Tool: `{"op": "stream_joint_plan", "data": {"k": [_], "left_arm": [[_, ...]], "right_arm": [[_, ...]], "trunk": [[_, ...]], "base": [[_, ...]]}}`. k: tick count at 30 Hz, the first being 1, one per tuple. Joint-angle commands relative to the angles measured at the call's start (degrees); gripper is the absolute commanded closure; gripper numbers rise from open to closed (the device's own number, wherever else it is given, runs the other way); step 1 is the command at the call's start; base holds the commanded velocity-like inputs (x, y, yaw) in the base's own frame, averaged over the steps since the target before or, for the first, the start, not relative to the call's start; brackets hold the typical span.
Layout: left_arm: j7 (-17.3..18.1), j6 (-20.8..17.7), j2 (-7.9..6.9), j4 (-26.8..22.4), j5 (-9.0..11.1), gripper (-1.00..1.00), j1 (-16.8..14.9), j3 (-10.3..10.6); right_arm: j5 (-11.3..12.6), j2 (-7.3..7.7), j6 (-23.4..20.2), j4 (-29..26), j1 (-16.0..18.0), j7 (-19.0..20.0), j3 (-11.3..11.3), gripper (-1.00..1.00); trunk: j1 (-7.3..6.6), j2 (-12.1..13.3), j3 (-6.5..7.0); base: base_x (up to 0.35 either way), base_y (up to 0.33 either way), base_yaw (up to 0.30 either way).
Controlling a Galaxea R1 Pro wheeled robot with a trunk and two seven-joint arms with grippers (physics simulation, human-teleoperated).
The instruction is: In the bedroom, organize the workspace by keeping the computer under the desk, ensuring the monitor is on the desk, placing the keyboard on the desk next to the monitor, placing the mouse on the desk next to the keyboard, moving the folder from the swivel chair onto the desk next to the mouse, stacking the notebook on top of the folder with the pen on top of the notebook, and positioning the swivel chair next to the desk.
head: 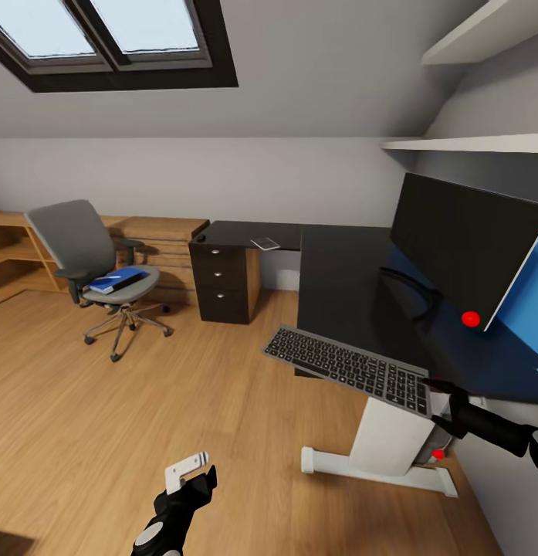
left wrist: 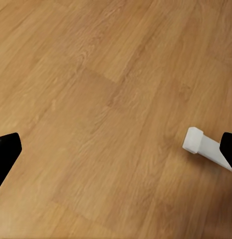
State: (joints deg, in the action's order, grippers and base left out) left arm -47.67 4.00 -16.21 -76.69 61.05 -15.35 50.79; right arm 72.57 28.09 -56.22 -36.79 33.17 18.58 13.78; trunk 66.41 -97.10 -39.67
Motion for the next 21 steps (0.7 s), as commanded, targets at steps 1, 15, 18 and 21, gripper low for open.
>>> {"op": "stream_joint_plan", "data": {"k": [1,15,18,21], "left_arm": [[-0.23,0.42,-0.05,-0.05,0.47,-1.00,-0.10,0.19],[-0.19,0.43,-0.02,-0.04,0.39,-1.00,-0.04,0.79],[-0.16,0.41,0.01,-0.04,0.43,-1.00,-0.08,0.80],[-0.15,0.43,0.03,-0.04,0.46,-1.00,-0.09,0.80]], "right_arm": [[-0.66,-0.03,-0.24,0.04,0.05,0.49,0.21,-1.00],[-0.87,-0.03,1.81,2.84,0.05,0.40,0.12,-1.00],[-0.94,-0.05,1.81,2.85,0.05,0.40,0.11,-1.00],[-1.00,-0.05,1.82,2.86,0.05,0.40,0.11,-1.00]], "trunk": [[0.01,-0.03,-0.05],[0.01,-0.03,-0.05],[0.01,-0.03,-0.05],[0.01,-0.03,-0.05]], "base": [[0.092,0.032,0.000],[0.006,0.002,0.000],[0.000,0.000,0.000],[0.000,0.000,0.000]]}}
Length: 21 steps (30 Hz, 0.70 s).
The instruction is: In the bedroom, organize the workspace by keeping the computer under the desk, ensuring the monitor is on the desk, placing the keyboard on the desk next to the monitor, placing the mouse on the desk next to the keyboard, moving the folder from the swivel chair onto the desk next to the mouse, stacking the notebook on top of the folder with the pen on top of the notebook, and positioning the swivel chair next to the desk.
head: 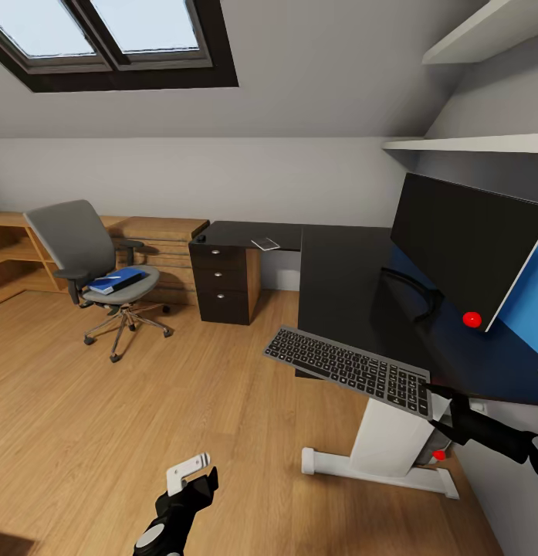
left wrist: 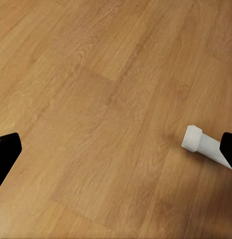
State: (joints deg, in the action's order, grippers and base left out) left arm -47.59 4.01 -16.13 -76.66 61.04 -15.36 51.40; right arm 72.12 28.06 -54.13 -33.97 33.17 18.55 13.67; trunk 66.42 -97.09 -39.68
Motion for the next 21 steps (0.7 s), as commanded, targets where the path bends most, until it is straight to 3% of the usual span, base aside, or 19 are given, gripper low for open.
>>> {"op": "stream_joint_plan", "data": {"k": [1,21], "left_arm": [[-0.23,0.40,-0.05,-0.07,0.47,-1.00,-0.09,0.19],[-0.36,0.30,0.54,0.87,0.63,-1.00,-0.07,0.19]], "right_arm": [[-0.56,-0.02,-0.28,0.04,0.05,0.43,0.22,-1.00],[-1.71,-1.47,-0.19,-0.31,0.05,0.51,-0.22,-1.00]], "trunk": [[0.00,-0.03,-0.05],[0.00,-0.03,-0.05]], "base": [[0.000,0.000,0.000],[0.000,0.033,0.000]]}}
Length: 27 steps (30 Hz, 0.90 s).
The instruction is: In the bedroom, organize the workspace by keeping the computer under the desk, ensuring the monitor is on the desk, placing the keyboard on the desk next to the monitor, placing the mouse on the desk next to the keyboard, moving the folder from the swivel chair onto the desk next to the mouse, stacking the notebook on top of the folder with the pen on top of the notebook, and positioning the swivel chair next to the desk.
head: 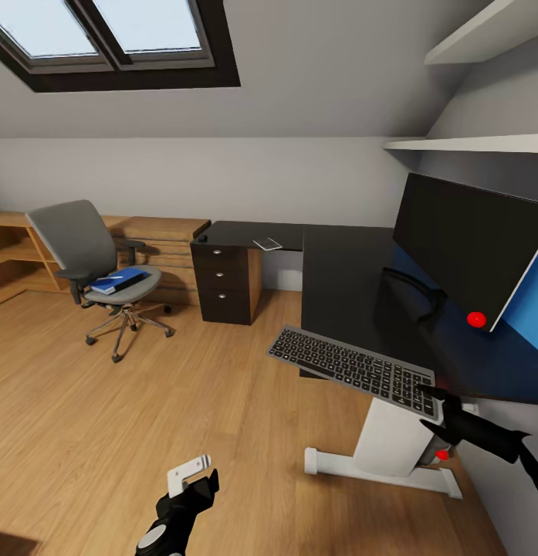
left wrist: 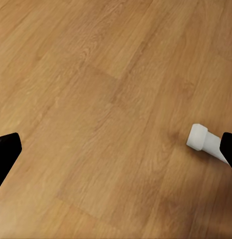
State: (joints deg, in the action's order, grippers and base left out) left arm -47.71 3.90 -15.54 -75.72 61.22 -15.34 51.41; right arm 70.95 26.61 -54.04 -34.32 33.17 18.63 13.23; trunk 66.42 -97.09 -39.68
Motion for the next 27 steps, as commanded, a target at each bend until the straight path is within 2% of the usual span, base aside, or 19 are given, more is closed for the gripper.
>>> {"op": "stream_joint_plan", "data": {"k": [1,5,11,27], "left_arm": [[-0.25,0.44,-0.04,-0.06,0.47,-1.00,-0.08,0.18],[-0.21,0.48,0.05,0.31,0.46,-1.00,-0.11,0.18],[-0.17,0.49,1.14,1.87,0.40,-1.00,-0.12,0.18],[-0.19,0.49,1.30,2.12,0.34,-1.00,-0.11,0.18]], "right_arm": [[-0.54,-0.14,-0.29,-0.02,0.05,0.44,0.22,-1.00],[-0.54,-0.30,-0.35,-0.19,0.05,0.51,-0.44,-1.00],[-0.49,-0.33,-0.36,-0.29,0.05,0.68,-0.98,-1.00],[-0.49,-0.25,-0.54,-0.31,0.05,0.79,-1.02,-1.00]], "trunk": [[0.00,-0.03,-0.05],[0.00,-0.03,-0.05],[0.00,-0.03,-0.05],[0.00,-0.03,-0.05]], "base": [[0.000,0.000,0.000],[0.000,0.000,0.000],[0.000,0.000,0.000],[0.000,0.000,0.000]]}}
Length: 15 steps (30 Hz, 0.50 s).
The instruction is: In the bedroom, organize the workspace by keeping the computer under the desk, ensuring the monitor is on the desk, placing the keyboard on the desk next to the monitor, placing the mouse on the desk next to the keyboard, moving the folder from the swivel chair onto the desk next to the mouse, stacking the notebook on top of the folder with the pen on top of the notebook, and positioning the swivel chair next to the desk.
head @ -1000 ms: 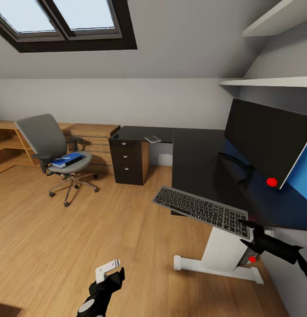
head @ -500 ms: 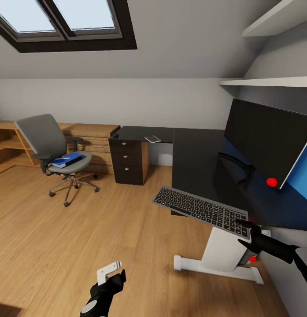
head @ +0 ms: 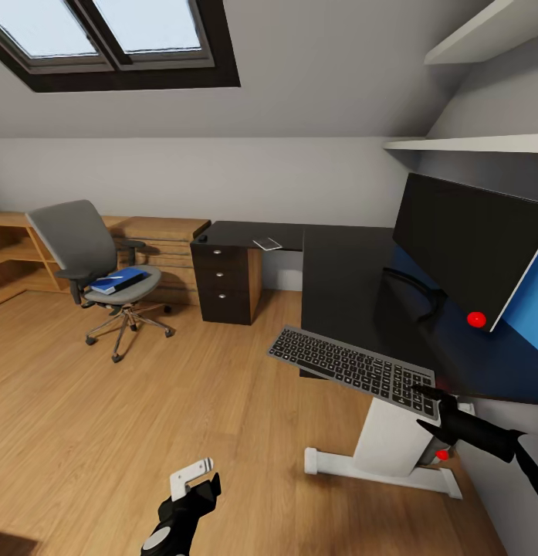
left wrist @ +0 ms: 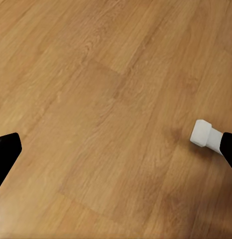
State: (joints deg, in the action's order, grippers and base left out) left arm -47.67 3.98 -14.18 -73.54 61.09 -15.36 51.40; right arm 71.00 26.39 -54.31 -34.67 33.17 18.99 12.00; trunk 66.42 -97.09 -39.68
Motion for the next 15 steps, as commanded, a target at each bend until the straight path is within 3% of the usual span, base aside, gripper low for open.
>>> {"op": "stream_joint_plan", "data": {"k": [1,15], "left_arm": [[-0.23,0.41,-0.05,-0.06,0.45,-1.00,-0.09,0.19],[-0.40,0.50,-0.05,-0.11,0.44,-1.00,-0.08,0.19]], "right_arm": [[-0.56,-0.02,-0.27,0.04,0.05,0.44,0.21,1.00],[-0.56,-0.02,-0.36,0.04,0.05,0.44,0.21,1.00]], "trunk": [[0.00,-0.03,-0.05],[0.00,-0.03,-0.05]], "base": [[0.000,0.000,0.000],[0.000,0.000,0.000]]}}
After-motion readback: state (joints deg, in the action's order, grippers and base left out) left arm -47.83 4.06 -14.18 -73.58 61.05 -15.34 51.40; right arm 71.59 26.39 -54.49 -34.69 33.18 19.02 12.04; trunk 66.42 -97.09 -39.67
